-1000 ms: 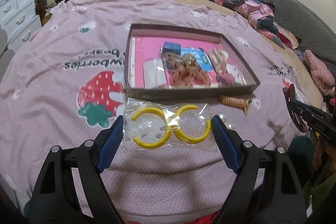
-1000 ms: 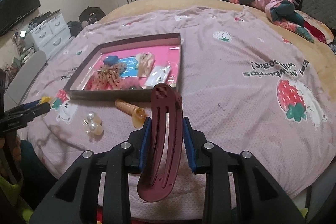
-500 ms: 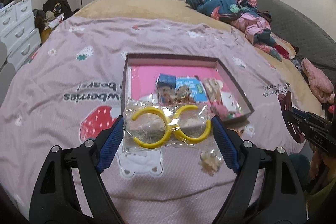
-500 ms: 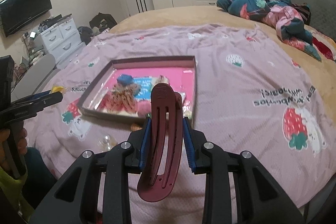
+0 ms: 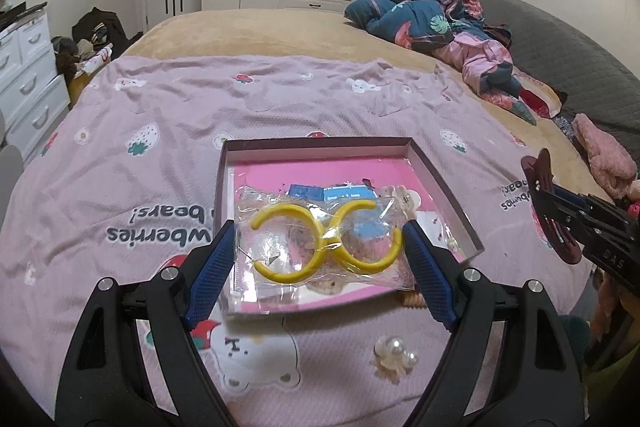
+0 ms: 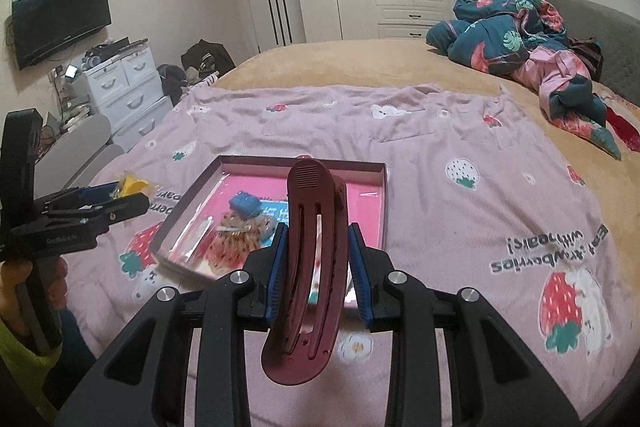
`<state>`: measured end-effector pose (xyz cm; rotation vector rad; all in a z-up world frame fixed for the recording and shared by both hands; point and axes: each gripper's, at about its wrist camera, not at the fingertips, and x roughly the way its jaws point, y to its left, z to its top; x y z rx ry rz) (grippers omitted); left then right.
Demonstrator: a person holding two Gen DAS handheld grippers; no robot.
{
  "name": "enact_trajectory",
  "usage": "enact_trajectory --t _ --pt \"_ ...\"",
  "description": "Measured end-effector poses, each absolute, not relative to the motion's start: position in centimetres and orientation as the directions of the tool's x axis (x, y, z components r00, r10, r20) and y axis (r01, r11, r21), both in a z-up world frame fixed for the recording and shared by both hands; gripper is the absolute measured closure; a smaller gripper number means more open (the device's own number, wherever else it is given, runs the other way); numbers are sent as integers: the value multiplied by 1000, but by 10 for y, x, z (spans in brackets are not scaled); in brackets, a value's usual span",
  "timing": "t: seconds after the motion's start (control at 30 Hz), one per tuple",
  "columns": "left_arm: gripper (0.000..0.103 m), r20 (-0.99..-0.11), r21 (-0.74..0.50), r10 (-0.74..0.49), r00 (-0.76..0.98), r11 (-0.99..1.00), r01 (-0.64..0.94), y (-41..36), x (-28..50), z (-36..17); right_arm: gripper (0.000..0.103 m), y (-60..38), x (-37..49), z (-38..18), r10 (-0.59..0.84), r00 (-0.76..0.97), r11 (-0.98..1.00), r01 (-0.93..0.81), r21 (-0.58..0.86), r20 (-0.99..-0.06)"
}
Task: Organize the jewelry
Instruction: 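Carry the hoops bag and maroon clip into the box and open both tools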
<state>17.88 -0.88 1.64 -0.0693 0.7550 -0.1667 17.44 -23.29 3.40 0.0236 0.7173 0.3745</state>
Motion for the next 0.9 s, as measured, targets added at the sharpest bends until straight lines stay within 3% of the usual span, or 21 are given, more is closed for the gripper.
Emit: enact_trajectory --t 0.53,0.9 --pt "28 -753 -141 -203 626 979 149 -29 232 -41 74 -216 251 -49 311 582 945 -270 182 -752" --pt "28 -781 -149 -206 589 978 143 -31 242 -65 73 -211 259 -71 317 543 943 -269 197 -778"
